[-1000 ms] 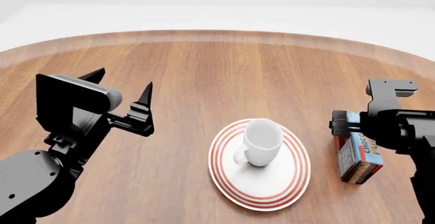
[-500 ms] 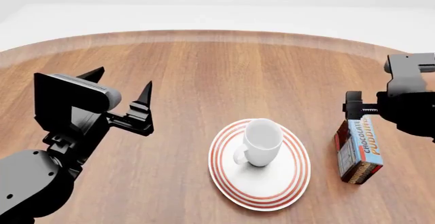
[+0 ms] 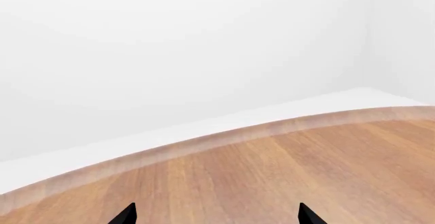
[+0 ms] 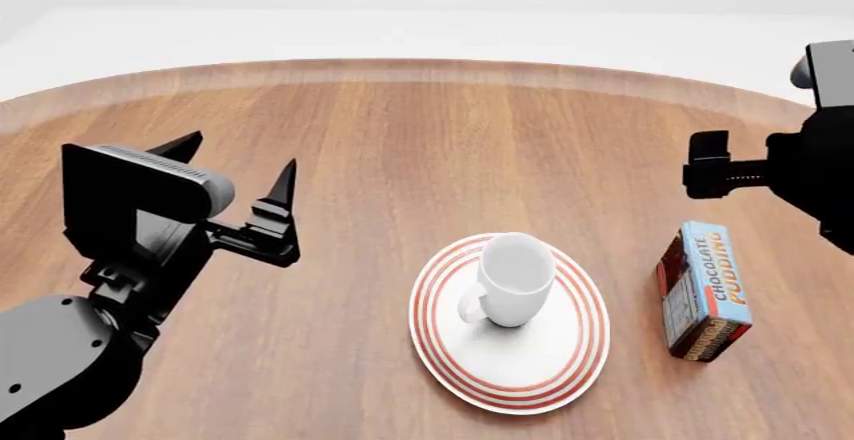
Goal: Pick up the white mug and put it on the plate, and put the chocolate pudding to the right of the plate.
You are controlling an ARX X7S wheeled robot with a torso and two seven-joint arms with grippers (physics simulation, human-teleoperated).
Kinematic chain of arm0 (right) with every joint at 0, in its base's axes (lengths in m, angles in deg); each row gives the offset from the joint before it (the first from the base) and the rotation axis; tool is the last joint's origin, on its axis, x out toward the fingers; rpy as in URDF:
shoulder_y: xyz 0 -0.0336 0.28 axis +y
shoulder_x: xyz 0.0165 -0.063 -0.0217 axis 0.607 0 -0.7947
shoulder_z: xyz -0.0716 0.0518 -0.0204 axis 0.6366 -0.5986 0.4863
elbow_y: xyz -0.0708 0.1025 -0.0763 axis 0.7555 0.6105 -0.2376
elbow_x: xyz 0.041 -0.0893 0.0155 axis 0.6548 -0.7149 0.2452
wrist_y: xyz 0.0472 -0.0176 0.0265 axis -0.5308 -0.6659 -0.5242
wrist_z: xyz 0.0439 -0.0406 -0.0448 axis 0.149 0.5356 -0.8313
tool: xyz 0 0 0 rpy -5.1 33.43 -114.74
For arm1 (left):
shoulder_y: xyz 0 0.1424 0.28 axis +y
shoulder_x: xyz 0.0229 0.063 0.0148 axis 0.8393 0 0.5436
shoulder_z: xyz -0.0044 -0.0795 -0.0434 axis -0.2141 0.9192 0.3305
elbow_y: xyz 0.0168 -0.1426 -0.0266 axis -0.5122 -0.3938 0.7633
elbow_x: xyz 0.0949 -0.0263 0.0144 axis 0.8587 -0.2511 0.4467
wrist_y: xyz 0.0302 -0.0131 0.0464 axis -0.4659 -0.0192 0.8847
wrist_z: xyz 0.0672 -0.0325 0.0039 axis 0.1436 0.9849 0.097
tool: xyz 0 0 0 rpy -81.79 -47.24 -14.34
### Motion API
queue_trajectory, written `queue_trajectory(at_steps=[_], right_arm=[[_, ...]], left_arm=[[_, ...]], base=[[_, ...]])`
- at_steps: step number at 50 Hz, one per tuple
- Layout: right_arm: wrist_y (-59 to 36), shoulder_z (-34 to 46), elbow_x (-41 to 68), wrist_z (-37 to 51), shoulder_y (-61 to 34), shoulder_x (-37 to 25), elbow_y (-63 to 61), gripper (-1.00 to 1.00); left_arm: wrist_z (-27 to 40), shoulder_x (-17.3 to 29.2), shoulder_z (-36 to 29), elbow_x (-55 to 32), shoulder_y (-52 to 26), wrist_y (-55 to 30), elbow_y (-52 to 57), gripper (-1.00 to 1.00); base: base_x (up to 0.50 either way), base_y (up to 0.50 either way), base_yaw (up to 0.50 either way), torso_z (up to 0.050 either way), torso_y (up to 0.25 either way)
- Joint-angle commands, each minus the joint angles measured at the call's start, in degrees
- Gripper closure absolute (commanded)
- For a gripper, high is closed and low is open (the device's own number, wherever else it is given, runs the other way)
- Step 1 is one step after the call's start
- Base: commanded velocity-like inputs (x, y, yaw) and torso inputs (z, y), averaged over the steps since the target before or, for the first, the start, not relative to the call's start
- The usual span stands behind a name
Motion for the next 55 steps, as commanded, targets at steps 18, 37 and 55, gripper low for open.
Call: queue_trajectory(at_steps=[18,37,55], right_arm=[[23.16,-25.58,19.86,14.78,26.78,-14.34,-38.17,-1.0],[43.22,-48.14,6.25,17.57,59.49,-11.08,-55.88,-1.0],[45.66,-59.52,-10.41,20.15,70.97,-5.01,-64.88,-1.0]], left_arm=[[4.71,5.33,6.45,-2.2,4.08,5.37,8.07,-1.0],[24.7,19.27,13.46,5.76,15.66,13.5,23.16,-1.0],[49.81,34.44,14.25,20.9,28.01,24.06,28.99,-1.0]], base=[[0.0,0.0,0.0,0.0,0.0],[0.0,0.0,0.0,0.0,0.0],[0.0,0.0,0.0,0.0,0.0]])
